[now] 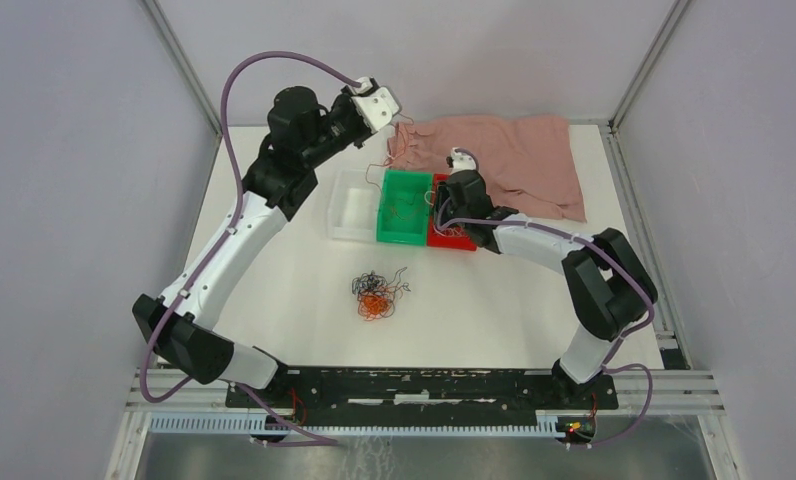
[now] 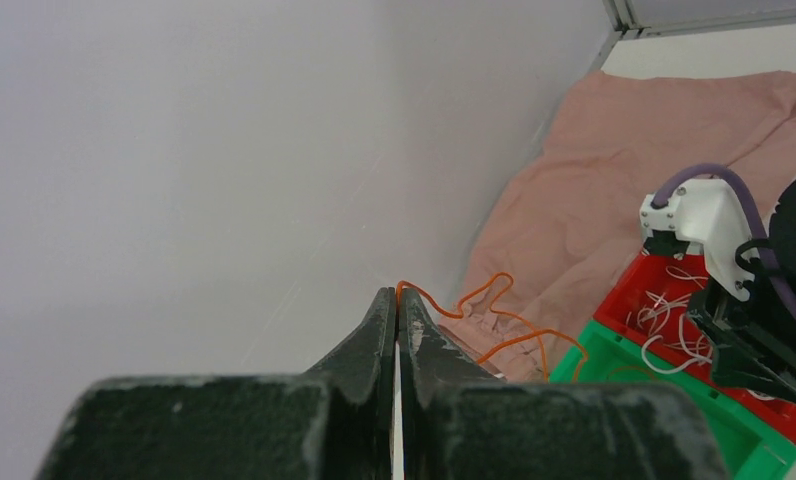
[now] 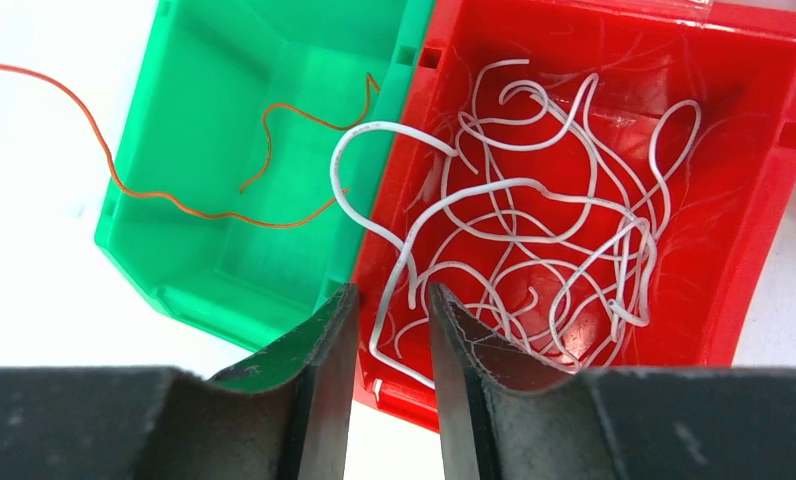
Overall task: Untangle the cables
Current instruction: Adjust the bin at the center of the board.
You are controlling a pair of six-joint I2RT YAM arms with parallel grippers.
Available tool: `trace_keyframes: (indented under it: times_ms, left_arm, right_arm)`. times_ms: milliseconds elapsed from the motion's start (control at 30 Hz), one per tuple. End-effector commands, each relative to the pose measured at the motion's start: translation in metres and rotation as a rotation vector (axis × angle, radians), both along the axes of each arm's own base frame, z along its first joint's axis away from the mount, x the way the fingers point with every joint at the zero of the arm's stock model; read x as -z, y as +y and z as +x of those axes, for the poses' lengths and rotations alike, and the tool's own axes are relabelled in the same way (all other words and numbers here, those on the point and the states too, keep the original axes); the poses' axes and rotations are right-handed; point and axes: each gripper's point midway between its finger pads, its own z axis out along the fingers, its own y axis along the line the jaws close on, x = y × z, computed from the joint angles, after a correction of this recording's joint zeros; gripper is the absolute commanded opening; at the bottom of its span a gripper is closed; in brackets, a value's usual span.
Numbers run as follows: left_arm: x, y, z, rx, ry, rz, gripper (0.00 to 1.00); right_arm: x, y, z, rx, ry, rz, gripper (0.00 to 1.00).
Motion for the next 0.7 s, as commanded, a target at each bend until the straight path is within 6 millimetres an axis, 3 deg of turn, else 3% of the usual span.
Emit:
trace_keyframes:
  times_ms: [0, 267, 667]
  left_arm:
    - [-0.002, -0.004, -0.012, 0.039, 0.054, -0.055, 0.03]
    - [-0.005, -0.010, -0.008, 0.049, 0.090, -0.083, 0.03]
    - [-0.016, -0.014, -0.006, 0.058, 0.081, -0.109, 0.03]
  right_arm:
    - [-0.032, 0.000, 0.007, 0.006, -0.051, 0.099, 0.38]
    - [-0.014, -0.008, 0.017, 0.041, 0.010, 0.064, 0.25]
    - [0.032, -0.002, 0.021, 0.034, 0.094, 0.038, 0.24]
